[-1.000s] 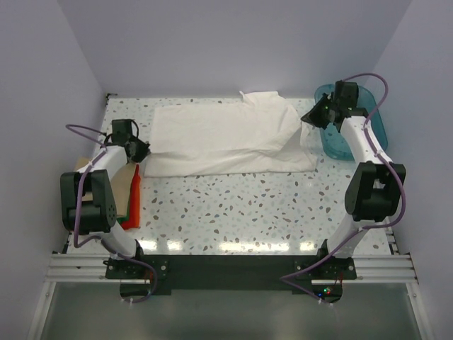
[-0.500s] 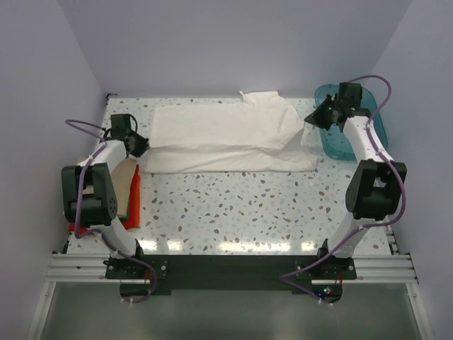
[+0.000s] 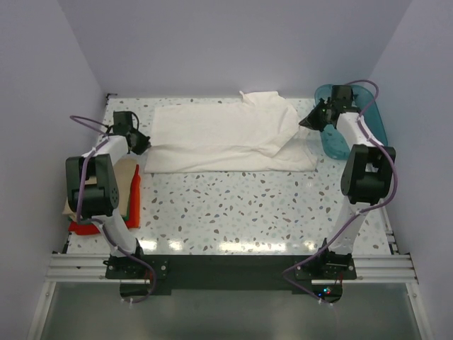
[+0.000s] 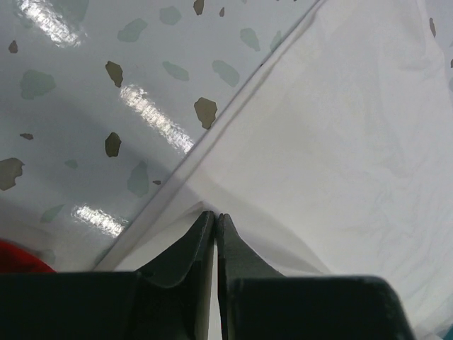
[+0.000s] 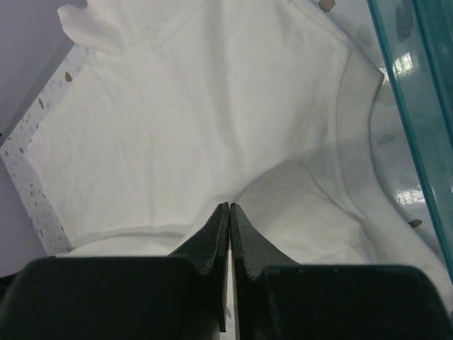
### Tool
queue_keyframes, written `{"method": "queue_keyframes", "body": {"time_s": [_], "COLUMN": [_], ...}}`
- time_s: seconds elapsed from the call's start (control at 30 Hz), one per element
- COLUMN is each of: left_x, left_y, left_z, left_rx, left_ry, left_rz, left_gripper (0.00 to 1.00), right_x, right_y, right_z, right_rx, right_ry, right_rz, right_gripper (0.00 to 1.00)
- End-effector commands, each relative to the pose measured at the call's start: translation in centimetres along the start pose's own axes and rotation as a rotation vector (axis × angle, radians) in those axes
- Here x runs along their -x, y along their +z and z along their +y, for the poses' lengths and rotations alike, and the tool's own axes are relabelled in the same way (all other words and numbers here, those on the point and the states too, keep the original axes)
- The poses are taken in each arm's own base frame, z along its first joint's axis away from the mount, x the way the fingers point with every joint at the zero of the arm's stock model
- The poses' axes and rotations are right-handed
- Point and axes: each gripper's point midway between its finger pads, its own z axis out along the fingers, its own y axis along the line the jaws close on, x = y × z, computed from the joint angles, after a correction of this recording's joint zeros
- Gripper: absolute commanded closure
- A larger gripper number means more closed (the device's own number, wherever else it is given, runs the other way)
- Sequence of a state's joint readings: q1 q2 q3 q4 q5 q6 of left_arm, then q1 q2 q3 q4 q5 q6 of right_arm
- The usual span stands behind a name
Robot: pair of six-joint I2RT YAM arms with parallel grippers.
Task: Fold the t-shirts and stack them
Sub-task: Fold the tshirt
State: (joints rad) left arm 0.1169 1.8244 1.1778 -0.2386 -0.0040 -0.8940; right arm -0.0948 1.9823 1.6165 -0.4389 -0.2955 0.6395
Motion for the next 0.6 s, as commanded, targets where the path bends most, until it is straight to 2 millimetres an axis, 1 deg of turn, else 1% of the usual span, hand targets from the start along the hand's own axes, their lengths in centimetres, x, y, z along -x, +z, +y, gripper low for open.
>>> {"method": "queue_keyframes", "body": {"time_s": [0.0, 0.03, 0.07, 0.1, 0.13, 0.17, 0.23, 0.27, 0.3, 0.33, 0.37, 0.4, 0.43, 0.47, 0.5, 0.53, 0.57], "left_x": [2.2, 2.3, 2.5, 2.7, 2.8, 2.9, 3.2, 3.3, 3.3, 3.3, 3.2, 2.9, 2.6, 2.0, 1.7, 1.4, 0.8], "left_y": [0.1, -0.1, -0.2, -0.6, -0.8, -1.0, -1.9, -2.3, -2.8, -3.1, -3.5, -4.0, -4.3, -4.7, -5.0, -5.1, -5.4], "left_z": [-2.0, -2.2, -2.5, -2.8, -2.9, -3.1, -3.6, -3.8, -3.9, -3.9, -3.8, -3.7, -3.6, -3.3, -3.2, -3.2, -3.3], "left_rx": [-0.071, -0.080, -0.095, -0.106, -0.113, -0.125, -0.142, -0.153, -0.160, -0.161, -0.162, -0.167, -0.169, -0.166, -0.168, -0.173, -0.180], "left_ry": [0.033, 0.041, 0.045, 0.048, 0.050, 0.051, 0.053, 0.050, 0.049, 0.048, 0.043, 0.041, 0.030, 0.030, 0.021, 0.023, 0.030], "left_rz": [-0.045, -0.047, -0.056, -0.062, -0.066, -0.071, -0.084, -0.085, -0.092, -0.093, -0.092, -0.093, -0.090, -0.088, -0.086, -0.087, -0.082], "left_gripper": [0.88, 0.85, 0.76, 0.70, 0.63, 0.51, 0.43, 0.42, 0.42, 0.41, 0.41, 0.41, 0.41, 0.42, 0.42, 0.42, 0.42], "right_x": [2.0, 2.2, 2.2, 2.7, 2.7, 2.6, 2.3, 2.3, 1.7, 1.0, 0.4, 0.0, -1.9, -1.9, -4.1, -5.5, -6.0], "right_y": [-0.3, -0.3, -0.3, -0.6, -0.7, -1.0, -1.3, -1.9, -1.9, -2.0, -2.0, -2.4, -2.0, -1.9, -1.7, -1.4, -1.2], "right_z": [2.5, 2.8, 3.0, 3.4, 3.6, 3.6, 3.7, 4.0, 3.7, 4.0, 3.8, 4.2, 4.0, 3.3, 3.6, 4.0, 4.1], "right_rx": [0.090, 0.101, 0.107, 0.116, 0.119, 0.114, 0.105, 0.105, 0.089, 0.084, 0.062, 0.062, 0.046, 0.017, 0.012, 0.009, 0.011], "right_ry": [-0.021, -0.028, -0.035, -0.040, -0.050, -0.049, -0.063, -0.072, -0.079, -0.103, -0.113, -0.131, -0.149, -0.153, -0.179, -0.200, -0.207], "right_rz": [-0.030, -0.028, -0.024, -0.034, -0.030, -0.025, -0.032, -0.042, -0.032, -0.026, -0.025, -0.034, -0.003, -0.022, 0.004, 0.020, 0.014], "right_gripper": [0.92, 0.81, 0.74, 0.69, 0.62, 0.60, 0.53, 0.53, 0.52, 0.52, 0.52, 0.52, 0.52, 0.52, 0.52, 0.52, 0.52]}}
